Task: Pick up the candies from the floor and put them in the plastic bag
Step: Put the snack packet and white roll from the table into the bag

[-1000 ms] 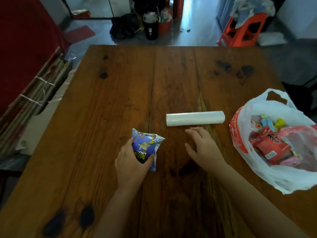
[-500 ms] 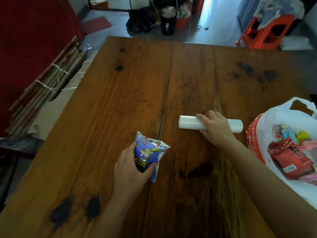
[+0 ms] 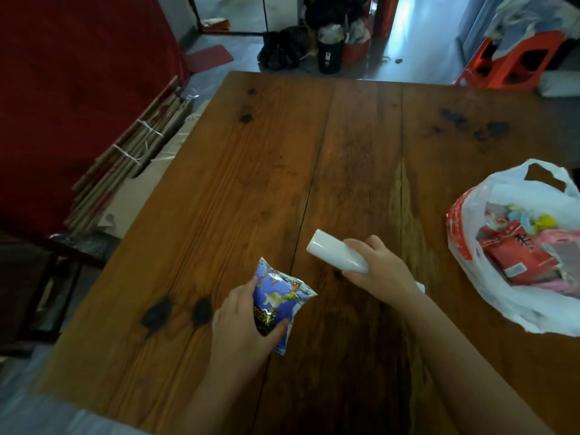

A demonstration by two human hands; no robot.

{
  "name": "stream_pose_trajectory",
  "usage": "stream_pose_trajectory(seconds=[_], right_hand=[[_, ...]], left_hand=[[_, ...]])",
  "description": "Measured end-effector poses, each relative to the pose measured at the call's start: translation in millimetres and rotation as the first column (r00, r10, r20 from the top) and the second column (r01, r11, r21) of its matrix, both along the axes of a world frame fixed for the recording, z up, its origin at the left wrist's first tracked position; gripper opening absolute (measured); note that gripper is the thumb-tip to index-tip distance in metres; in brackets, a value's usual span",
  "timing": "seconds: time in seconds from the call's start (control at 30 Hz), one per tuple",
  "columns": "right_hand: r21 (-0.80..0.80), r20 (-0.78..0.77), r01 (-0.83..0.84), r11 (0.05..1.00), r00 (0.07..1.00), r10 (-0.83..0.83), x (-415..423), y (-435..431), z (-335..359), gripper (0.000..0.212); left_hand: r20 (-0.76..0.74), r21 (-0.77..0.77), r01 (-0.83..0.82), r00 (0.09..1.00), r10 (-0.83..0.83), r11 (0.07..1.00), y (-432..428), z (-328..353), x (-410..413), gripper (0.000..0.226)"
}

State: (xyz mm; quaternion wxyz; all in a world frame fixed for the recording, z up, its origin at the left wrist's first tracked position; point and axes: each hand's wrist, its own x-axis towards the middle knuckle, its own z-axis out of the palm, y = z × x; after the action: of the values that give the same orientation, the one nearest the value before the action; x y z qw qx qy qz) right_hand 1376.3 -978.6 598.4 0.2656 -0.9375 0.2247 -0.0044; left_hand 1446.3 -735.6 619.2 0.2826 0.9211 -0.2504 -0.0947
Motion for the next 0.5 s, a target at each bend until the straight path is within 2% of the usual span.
stream_pose_trajectory(seconds=[0.3,0.5], right_hand=[[0.148,0.056,0.259,0.955,0.961,-0.269,-102,83,10,0.061],[0.207,0.049,0.551,0.808,0.82,-0.571,-175,146,21,0.062]], left_hand=[[-0.014,-0.037,0.139,0.99,-0.139,0.99,35,-5,-32,0.082],[-0.032,-0.071,0.407,0.911,-0.41,0.911,51,-5,-41,0.081]])
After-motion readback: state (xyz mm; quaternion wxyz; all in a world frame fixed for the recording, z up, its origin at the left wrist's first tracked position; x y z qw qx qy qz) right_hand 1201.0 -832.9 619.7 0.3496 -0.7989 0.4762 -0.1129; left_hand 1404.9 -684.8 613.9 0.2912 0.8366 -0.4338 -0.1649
